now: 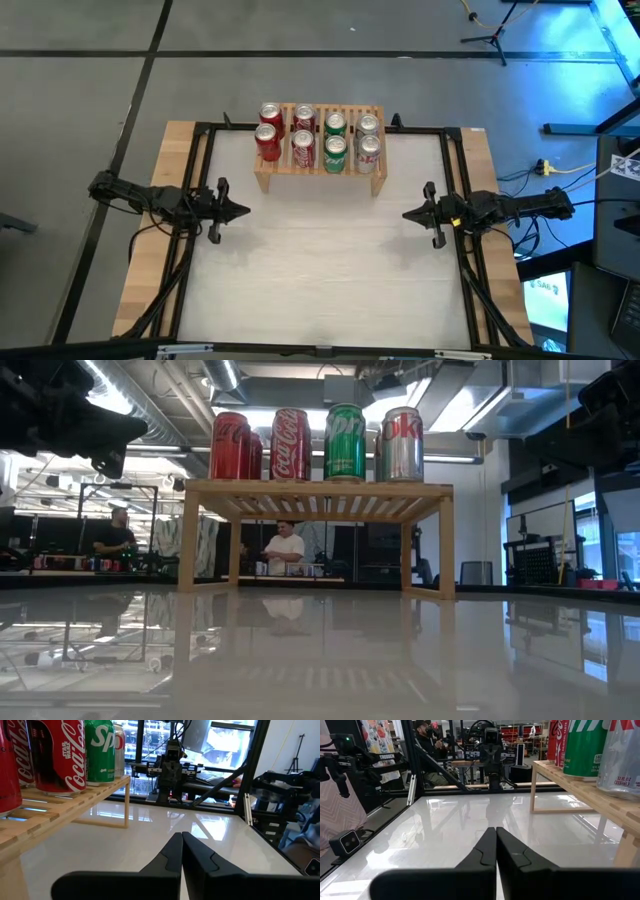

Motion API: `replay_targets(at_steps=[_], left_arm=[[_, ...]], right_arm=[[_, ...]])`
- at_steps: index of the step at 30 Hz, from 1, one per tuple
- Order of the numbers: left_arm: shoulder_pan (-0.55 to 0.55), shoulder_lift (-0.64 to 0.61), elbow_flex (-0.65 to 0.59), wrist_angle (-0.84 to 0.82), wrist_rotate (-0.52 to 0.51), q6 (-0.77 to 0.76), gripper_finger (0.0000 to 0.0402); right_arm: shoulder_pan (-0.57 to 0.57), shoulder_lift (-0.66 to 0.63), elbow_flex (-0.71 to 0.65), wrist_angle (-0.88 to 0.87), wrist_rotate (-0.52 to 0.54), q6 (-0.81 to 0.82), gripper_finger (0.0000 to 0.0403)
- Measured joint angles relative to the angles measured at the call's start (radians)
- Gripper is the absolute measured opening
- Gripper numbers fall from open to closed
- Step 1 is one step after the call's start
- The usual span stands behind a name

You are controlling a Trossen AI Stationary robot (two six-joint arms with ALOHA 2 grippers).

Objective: Place canned beverage on shelf
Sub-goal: Return to Home Position

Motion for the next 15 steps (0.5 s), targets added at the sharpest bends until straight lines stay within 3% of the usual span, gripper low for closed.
replay_targets(at_steps=[15], left_arm=[[0.0,0.0,0.0,0.0,0.0,0.0,0.0]], right_arm=[[0.0,0.0,0.0,0.0,0.0,0.0,0.0001]])
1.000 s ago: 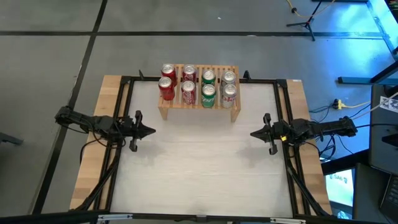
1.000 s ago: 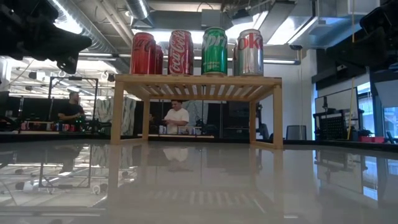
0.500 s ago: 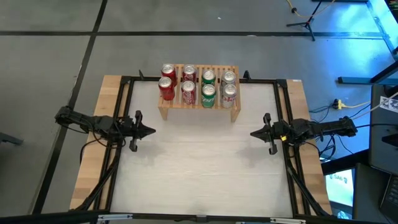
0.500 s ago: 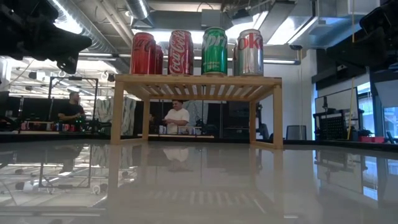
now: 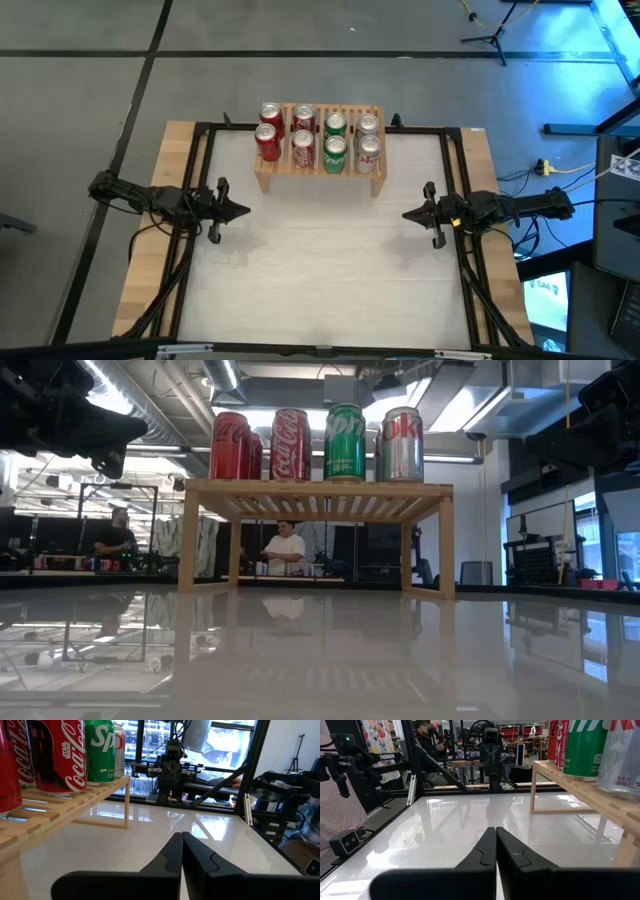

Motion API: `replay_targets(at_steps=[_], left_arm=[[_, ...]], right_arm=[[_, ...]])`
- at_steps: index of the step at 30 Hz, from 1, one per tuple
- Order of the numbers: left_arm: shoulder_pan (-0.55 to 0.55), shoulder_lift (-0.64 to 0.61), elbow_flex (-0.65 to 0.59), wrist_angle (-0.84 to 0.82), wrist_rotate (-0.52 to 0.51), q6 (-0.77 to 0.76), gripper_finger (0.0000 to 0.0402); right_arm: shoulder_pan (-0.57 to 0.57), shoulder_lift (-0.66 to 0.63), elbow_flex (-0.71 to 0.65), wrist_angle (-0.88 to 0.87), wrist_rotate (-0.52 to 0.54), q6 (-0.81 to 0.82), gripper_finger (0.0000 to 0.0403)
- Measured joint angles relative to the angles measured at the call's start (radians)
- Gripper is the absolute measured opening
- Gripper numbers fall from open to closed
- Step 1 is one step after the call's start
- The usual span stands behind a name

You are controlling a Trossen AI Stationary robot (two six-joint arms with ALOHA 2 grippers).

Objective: Place canned beverage on shelf
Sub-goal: Return to Home Position

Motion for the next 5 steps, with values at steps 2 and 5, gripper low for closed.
replay_targets(at_steps=[2,5], left_arm=[[0.0,0.0,0.0,0.0,0.0,0.0,0.0],[0.0,0.0,0.0,0.0,0.0,0.0,0.0]], right_arm=[[0.0,0.0,0.0,0.0,0.0,0.0,0.0001],[0.0,0.0,0.0,0.0,0.0,0.0,0.0001]])
